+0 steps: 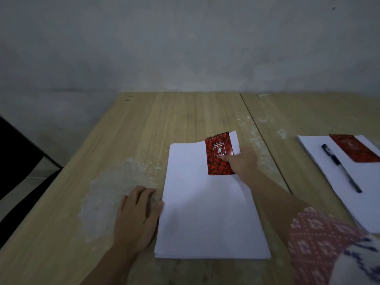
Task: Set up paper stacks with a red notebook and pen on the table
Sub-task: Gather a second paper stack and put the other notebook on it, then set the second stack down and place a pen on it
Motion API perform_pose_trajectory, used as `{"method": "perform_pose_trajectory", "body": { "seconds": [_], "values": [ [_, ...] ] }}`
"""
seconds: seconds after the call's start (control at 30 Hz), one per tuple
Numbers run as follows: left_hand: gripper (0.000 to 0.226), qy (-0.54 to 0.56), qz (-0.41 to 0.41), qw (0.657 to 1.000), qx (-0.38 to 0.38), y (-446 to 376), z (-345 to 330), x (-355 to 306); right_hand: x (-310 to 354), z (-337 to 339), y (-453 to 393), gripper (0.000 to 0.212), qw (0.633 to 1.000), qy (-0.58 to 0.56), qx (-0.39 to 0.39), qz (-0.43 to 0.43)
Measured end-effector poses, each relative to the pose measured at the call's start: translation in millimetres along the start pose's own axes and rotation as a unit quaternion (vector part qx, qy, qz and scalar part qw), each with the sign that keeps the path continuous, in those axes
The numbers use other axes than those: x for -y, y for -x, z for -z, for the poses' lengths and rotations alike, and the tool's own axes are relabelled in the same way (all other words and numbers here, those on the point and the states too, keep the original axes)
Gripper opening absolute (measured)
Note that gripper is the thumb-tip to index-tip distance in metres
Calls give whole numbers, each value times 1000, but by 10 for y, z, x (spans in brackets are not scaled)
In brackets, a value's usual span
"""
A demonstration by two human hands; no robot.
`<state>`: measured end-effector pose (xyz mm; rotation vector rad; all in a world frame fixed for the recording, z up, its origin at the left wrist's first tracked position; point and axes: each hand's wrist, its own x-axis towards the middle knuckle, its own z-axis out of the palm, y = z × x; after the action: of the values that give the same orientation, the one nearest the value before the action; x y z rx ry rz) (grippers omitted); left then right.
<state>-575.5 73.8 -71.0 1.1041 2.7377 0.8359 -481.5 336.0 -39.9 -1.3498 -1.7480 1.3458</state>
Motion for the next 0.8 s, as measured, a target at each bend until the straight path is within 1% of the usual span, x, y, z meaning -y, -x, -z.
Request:
{"method": "perform_pose_trajectory", "body": {
  "seconds": [0.07, 0.17, 0.23, 0.33, 0.4, 0.43, 0.5, 0.57, 0.63, 0.7, 0.8],
  "values": [
    [73, -2, 5, 1000, -4, 4, -18, 11, -24, -43, -123, 21, 1000, 26, 15, -4],
    [71, -5, -1, 1000, -6, 12, -32, 14, -82, -70, -246, 38, 995, 95, 27, -19],
    [71, -3, 0, 1000, -9, 14, -31, 13, -95, -71, -291, 44, 991, 126, 35, -22],
    [72, 10, 8, 1000, -3, 15, -12, 12, -58, -57, -213, 46, 988, 155, 12, -11],
    [74, 26, 19, 999, 11, 12, 21, -1, -62, -57, -116, 55, 983, 184, -21, 12],
    [72, 45, 24, 998, 20, 11, 56, -12, -74, -58, -63, 63, 979, 197, -35, 27],
    [57, 95, 42, 993, 48, 21, 147, -29, -84, -31, 67, 78, 977, 203, -36, 47],
    [44, 100, 44, 991, 82, 84, 234, -29, -81, 34, 197, 84, 978, 196, -22, 71],
    [41, 80, 25, 993, 88, 241, 318, -35, -81, 123, 371, 80, 978, 179, 7, 106],
    [35, 88, 8, 994, 69, 458, 403, -73, -98, 222, 643, 69, 974, 160, 45, 150],
    [26, 103, 17, 993, 50, 799, 507, -131, -141, 361, 1126, 51, 963, 165, 87, 193]
  ]
}}
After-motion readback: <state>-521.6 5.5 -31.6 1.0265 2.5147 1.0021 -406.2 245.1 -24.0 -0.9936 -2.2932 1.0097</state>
